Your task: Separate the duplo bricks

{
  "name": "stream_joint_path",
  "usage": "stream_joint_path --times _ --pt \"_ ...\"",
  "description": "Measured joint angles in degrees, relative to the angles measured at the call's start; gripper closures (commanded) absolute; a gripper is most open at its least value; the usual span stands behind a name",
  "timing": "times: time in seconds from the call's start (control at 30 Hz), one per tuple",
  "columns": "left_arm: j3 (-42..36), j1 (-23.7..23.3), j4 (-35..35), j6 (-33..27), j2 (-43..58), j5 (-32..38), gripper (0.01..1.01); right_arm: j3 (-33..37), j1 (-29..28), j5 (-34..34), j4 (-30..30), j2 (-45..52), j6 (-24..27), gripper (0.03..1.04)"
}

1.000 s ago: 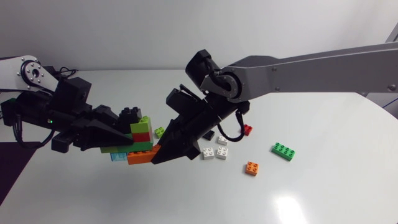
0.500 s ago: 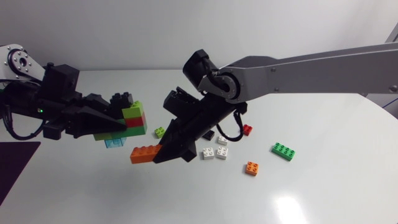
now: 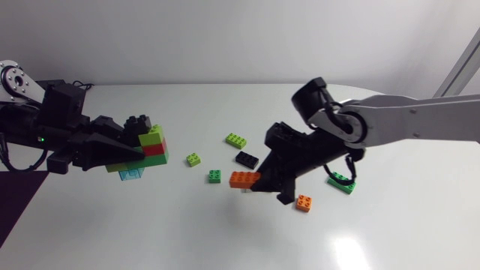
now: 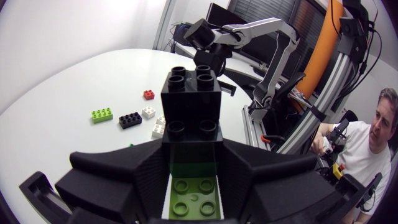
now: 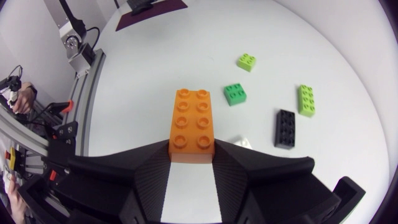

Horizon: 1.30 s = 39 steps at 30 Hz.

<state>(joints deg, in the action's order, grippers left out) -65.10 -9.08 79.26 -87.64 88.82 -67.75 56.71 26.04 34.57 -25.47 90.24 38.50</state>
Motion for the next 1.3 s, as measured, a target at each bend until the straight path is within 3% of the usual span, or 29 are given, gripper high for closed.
stream_joint_path --times 0.17,0.37,0.5,1.03,1.2,1.3 --pt "0.1 -0.3 -0.2 0.0 -0.2 0.5 0.738 -8.2 -5.3 -2.7 1.6 -6.6 5.0 0.8" --pt "0.1 0.3 -0.7 0.0 -0.5 0.6 0.736 -19.2 -3.4 -8.2 9.7 -8.8 7.6 0.8" --pt "0.3 0.9 -0.7 0.0 -0.9 0.6 0.736 -24.1 -2.7 -8.5 10.9 -9.6 9.2 0.8" --pt "1.2 2.3 -3.1 0.7 -1.3 0.7 0.736 -31.9 -2.7 -8.0 14.8 -12.9 10.4 0.77" --pt "1.7 2.8 -3.2 0.7 -1.5 0.9 0.736 -31.9 -2.7 -8.0 14.4 -13.0 10.4 0.31" --pt "1.9 3.2 -3.2 1.3 -1.5 0.9 0.736 -31.9 -2.7 -8.0 11.5 -15.0 10.4 0.14"
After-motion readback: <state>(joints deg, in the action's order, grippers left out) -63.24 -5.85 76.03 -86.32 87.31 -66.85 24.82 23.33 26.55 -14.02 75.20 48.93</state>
